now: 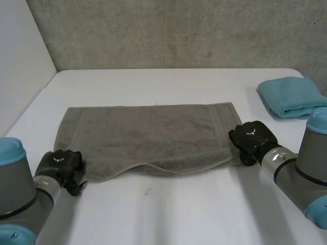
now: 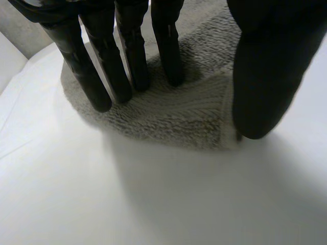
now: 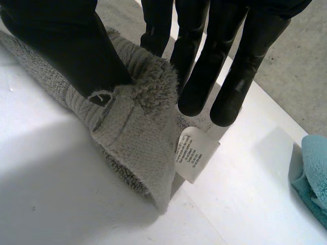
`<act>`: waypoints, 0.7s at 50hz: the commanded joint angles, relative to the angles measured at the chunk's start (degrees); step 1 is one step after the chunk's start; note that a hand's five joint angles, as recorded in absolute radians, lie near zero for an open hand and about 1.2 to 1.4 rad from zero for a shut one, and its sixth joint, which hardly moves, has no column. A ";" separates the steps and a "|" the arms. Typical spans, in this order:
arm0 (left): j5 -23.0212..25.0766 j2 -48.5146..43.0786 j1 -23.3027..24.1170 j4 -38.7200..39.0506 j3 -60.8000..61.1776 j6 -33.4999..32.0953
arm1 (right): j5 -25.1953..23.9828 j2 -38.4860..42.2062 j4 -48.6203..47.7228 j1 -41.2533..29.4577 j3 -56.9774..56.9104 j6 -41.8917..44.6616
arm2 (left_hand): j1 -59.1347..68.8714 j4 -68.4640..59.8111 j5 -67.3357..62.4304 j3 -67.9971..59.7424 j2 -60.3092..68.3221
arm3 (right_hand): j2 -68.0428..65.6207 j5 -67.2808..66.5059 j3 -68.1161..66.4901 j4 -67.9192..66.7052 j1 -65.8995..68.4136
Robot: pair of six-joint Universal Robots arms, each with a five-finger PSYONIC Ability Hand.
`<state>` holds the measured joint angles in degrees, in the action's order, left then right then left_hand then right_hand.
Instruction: Fold the laundry.
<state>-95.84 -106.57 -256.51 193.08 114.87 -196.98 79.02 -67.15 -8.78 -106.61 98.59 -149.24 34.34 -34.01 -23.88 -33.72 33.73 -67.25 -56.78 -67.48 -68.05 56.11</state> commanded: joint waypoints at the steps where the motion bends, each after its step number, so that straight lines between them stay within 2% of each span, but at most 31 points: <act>1: -0.05 -0.48 -0.48 0.37 -1.92 0.02 | -0.01 0.00 0.07 0.00 0.03 0.09 | 9.01 -9.34 -9.47 -9.63 9.62 | -12.75 -13.22 -12.52 -11.95 23.89; 12: 0.13 -3.38 -0.48 0.10 -5.79 0.02 | -0.09 -0.09 0.07 0.00 0.03 0.09 | 21.10 -21.43 -21.56 -21.72 21.71 | -12.75 -13.22 -12.52 -11.95 23.89; 14: 0.13 -4.17 -0.48 -0.07 -6.32 0.02 | -0.09 -0.09 -0.01 0.00 0.03 0.09 | 26.15 -26.48 -26.60 -26.76 26.75 | -12.75 -13.22 -12.52 -11.95 23.89; 17: 0.13 -5.40 -0.57 -0.16 -7.46 -0.07 | -0.09 -0.09 0.07 0.18 -0.15 0.09 | 45.46 -45.79 -45.92 -46.08 46.07 | -12.75 -13.22 -12.52 -11.95 23.89; 22: 0.04 -5.23 -0.66 -1.12 -9.31 -0.77 | -0.18 -0.44 0.42 0.18 -1.11 0.88 | 45.66 -45.99 -46.12 -46.28 46.27 | -12.75 -13.22 -12.52 -11.95 23.89; 25: -0.05 -2.08 -0.65 -2.88 -10.89 -2.17 | 0.52 -1.66 1.39 0.18 -3.30 1.75 | 45.66 -45.99 -46.12 -46.28 46.27 | -12.75 -13.22 -12.52 -11.95 23.89; 28: 0.04 6.88 -0.83 -5.78 -12.65 -4.54 | 0.61 -5.43 3.75 0.27 -5.15 3.51 | 45.66 -45.99 -46.12 -46.28 46.27 | -12.75 -13.22 -12.52 -11.95 23.89; 32: 0.04 16.46 -0.57 -9.47 -14.67 -7.88 | 0.52 -14.74 12.44 1.31 -8.84 7.98 | 45.66 -45.99 -46.12 -46.28 46.27 | -12.75 -13.22 -12.52 -11.95 23.89; 35: 0.22 22.61 -0.13 -12.28 -15.64 -10.17 | 0.52 -17.48 16.67 2.99 -11.04 9.84 | 45.66 -45.99 -46.12 -46.28 46.27 | -12.75 -13.22 -12.52 -11.95 23.89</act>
<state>-95.81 -96.67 -257.23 186.03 101.46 -202.69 79.57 -76.57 -1.28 -105.99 91.96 -143.80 65.24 -68.51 -55.78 -68.03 68.42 -67.25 -56.79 -67.48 -68.05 56.11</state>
